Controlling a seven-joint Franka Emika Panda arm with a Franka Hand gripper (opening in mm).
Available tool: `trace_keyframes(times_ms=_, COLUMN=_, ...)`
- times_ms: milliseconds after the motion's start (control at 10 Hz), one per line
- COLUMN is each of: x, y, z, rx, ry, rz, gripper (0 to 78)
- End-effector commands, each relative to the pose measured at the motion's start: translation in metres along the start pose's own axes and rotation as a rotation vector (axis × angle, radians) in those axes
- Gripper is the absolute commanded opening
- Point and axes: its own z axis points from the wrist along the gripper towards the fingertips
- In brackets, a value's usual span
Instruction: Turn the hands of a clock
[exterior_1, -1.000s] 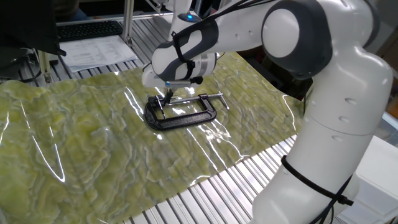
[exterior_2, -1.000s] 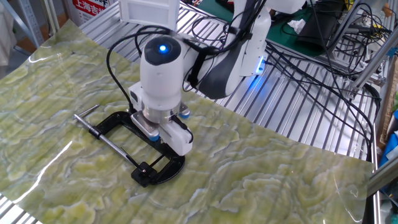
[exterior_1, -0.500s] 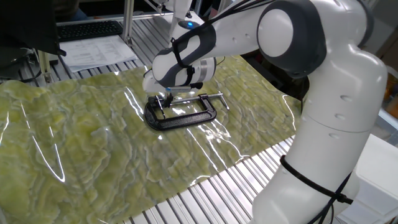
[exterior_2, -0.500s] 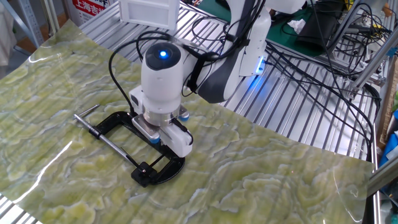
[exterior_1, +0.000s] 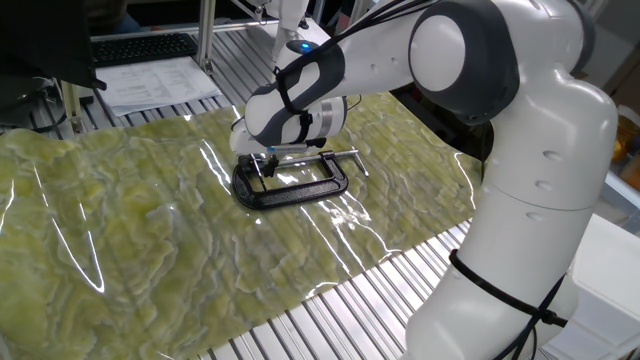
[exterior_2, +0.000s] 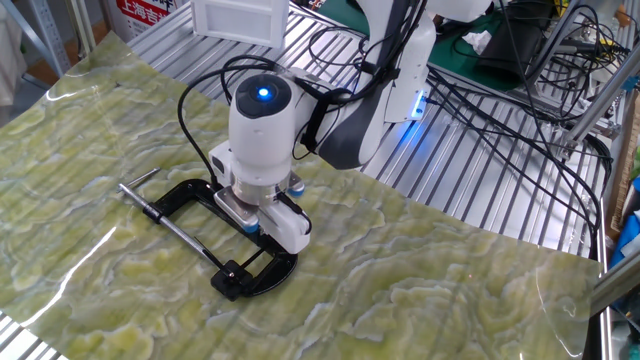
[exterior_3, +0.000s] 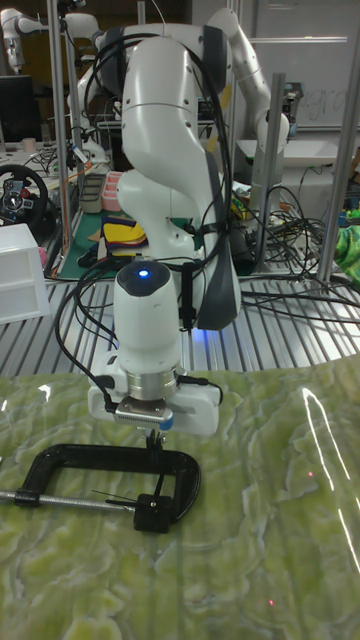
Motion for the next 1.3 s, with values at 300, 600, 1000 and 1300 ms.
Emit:
trace_keyframes(times_ms=300, x=0.002, y=-0.001, z=0.009, rx=0.002, ry=-0.002, rz=-0.01, gripper=0.0)
trace_keyframes(times_ms=600, x=0.003, y=-0.002, z=0.012, rx=0.002, ry=-0.001, rz=-0.015, gripper=0.0)
trace_keyframes(times_ms=1000, x=0.004, y=-0.002, z=0.019, rx=0.0, ry=0.001, rz=-0.013, gripper=0.0)
trace_keyframes(times_ms=1300, x=0.004, y=-0.002, z=0.019, rx=-0.009, ry=0.005, rz=-0.001, gripper=0.0)
